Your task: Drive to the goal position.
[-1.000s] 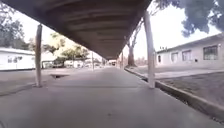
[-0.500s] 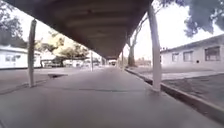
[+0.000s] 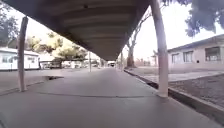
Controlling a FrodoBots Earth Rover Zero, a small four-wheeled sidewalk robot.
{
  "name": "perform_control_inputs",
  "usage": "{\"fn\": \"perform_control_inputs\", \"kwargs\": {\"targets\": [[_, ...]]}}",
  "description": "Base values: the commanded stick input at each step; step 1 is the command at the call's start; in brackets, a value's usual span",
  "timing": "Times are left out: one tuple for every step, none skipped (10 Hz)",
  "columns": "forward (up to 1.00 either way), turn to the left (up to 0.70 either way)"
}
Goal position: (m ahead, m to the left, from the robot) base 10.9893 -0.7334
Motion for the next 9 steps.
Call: {"fn": "perform_control_inputs", "kwargs": {"targets": [[0.7, 0.0], [0.7, 0.0], [0.7, 0.0], [0.7, 0.0], [0.7, 0.0], [0.7, 0.0], [0.7, 0.0], [0.7, 0.0], [0.7, 0.0]]}}
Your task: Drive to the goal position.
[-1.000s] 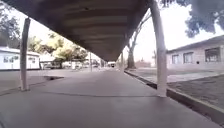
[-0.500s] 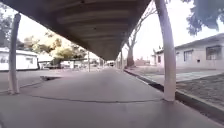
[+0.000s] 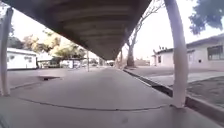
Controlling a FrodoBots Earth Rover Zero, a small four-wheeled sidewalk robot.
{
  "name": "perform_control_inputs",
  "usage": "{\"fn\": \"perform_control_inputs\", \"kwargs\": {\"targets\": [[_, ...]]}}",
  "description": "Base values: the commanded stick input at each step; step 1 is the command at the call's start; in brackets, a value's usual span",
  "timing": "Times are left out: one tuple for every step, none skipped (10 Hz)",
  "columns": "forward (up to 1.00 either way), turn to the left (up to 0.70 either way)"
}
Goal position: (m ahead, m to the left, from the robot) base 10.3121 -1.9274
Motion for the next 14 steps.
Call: {"fn": "perform_control_inputs", "kwargs": {"targets": [[0.7, 0.0], [0.7, 0.0], [0.7, 0.0], [0.7, 0.0], [0.7, 0.0], [0.7, 0.0], [0.7, 0.0], [0.7, 0.0], [0.7, 0.0], [0.7, 0.0], [0.7, 0.0], [0.7, 0.0], [0.7, 0.0], [0.7, 0.0]]}}
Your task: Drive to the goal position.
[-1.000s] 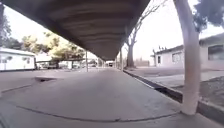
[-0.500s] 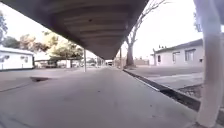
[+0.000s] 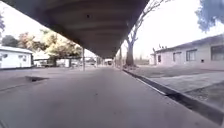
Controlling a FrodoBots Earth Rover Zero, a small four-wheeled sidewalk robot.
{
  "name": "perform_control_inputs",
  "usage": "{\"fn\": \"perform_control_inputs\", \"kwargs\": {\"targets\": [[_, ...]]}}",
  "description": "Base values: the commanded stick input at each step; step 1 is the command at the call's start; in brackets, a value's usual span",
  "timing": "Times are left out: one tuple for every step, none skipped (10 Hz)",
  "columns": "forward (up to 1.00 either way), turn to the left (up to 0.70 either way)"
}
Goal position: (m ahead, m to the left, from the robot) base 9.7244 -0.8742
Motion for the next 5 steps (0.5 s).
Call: {"fn": "perform_control_inputs", "kwargs": {"targets": [[0.7, 0.0], [0.7, 0.0], [0.7, 0.0], [0.7, 0.0], [0.7, 0.0]]}}
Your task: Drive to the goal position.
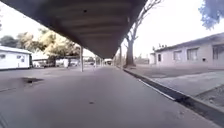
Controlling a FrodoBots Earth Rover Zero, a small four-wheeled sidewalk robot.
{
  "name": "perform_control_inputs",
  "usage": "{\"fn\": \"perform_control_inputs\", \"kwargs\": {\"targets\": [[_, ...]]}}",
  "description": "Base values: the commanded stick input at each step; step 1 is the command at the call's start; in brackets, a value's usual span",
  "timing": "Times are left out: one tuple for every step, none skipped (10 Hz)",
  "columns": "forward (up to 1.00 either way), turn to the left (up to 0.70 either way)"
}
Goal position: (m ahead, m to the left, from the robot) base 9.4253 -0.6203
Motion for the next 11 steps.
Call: {"fn": "perform_control_inputs", "kwargs": {"targets": [[0.7, 0.04], [0.7, 0.35], [0.7, 0.35], [0.7, 0.1], [0.7, 0.0], [0.7, 0.0], [0.7, 0.0], [0.7, 0.0], [0.7, 0.0], [0.7, 0.0], [0.7, 0.0]]}}
